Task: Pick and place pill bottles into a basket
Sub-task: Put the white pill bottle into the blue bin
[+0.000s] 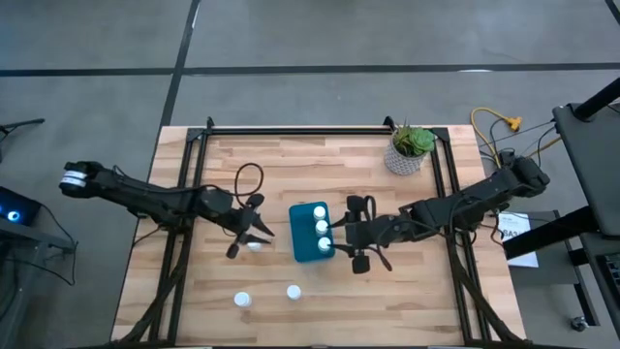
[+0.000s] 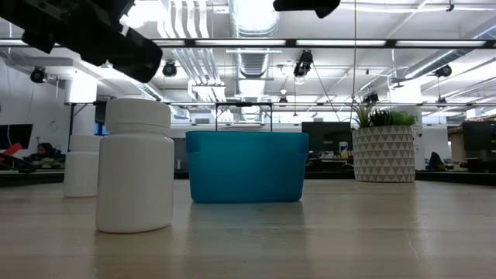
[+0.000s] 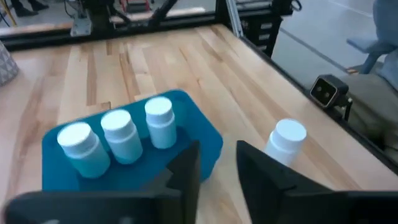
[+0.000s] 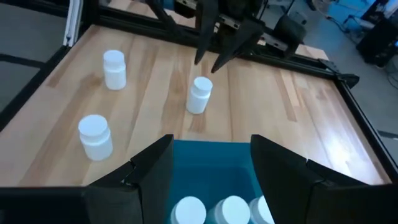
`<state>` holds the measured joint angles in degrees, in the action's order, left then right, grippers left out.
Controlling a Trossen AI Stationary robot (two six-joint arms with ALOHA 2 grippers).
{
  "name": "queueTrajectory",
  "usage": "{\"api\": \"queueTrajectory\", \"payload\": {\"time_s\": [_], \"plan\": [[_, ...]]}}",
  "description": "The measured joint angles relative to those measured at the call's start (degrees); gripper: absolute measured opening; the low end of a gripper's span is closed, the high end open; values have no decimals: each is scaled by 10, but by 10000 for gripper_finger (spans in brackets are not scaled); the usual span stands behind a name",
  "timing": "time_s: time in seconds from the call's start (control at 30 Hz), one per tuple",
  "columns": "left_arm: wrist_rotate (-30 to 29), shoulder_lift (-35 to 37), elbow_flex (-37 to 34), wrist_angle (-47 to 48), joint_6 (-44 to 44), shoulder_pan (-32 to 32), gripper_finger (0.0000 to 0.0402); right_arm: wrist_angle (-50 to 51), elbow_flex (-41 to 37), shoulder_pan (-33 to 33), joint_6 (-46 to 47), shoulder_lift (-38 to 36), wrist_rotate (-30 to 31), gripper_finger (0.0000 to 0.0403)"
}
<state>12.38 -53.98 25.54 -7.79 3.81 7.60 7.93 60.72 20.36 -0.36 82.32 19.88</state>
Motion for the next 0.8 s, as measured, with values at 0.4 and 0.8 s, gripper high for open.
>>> {"api": "queueTrajectory", "payload": {"time_s": [0.4,0.8], "plan": [[1,12,0,13,-5,0,160,3,-1,0,-31,-2,0,206],[-4,24,1,153,-21,-1,161,3,-1,0,-64,-2,17,206]]}}
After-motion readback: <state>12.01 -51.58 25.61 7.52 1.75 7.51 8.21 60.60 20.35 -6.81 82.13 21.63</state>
